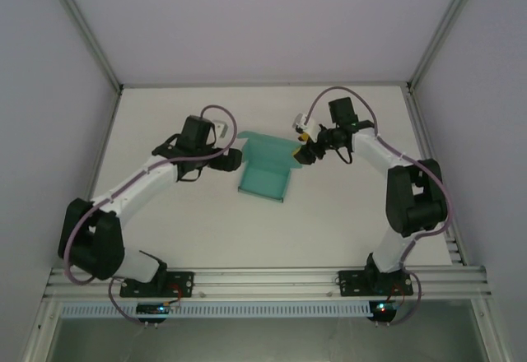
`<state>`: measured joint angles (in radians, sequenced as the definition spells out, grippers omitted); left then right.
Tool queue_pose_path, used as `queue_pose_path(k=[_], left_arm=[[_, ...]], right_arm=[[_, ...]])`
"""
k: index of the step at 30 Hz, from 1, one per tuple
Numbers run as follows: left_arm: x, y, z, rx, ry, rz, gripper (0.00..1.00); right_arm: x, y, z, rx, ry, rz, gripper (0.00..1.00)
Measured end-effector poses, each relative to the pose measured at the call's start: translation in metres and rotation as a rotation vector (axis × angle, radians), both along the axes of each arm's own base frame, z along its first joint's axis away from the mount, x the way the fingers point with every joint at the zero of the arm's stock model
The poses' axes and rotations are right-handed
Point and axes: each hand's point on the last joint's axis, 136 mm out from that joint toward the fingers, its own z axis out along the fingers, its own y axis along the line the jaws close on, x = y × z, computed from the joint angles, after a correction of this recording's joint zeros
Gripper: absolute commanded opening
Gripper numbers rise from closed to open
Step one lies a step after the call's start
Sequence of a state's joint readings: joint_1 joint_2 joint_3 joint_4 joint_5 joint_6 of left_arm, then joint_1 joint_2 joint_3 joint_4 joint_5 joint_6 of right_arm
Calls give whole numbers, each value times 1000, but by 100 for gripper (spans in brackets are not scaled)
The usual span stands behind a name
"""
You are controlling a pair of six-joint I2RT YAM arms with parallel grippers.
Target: Assemble paper box
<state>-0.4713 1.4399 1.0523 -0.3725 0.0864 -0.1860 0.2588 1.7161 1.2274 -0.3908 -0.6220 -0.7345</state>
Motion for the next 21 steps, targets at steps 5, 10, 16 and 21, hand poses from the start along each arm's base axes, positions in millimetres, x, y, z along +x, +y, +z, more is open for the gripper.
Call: queue_pose_path(k=[5,10,16,21], left_arm=[[14,-18,6,-11,-7,-63,70],[15,-39,1,-11,16,-134,56],[20,-50,-7,2,33,-158,54],[31,-53,-11,25,30,-166,43]], right_arm=[[-4,0,22,-72,-47,-102,66],[-19,11,47,-111,-91,-169,61],[-24,7,39,-173,-65,-232,62],[-25,0,27,-217,-17,-260,51]])
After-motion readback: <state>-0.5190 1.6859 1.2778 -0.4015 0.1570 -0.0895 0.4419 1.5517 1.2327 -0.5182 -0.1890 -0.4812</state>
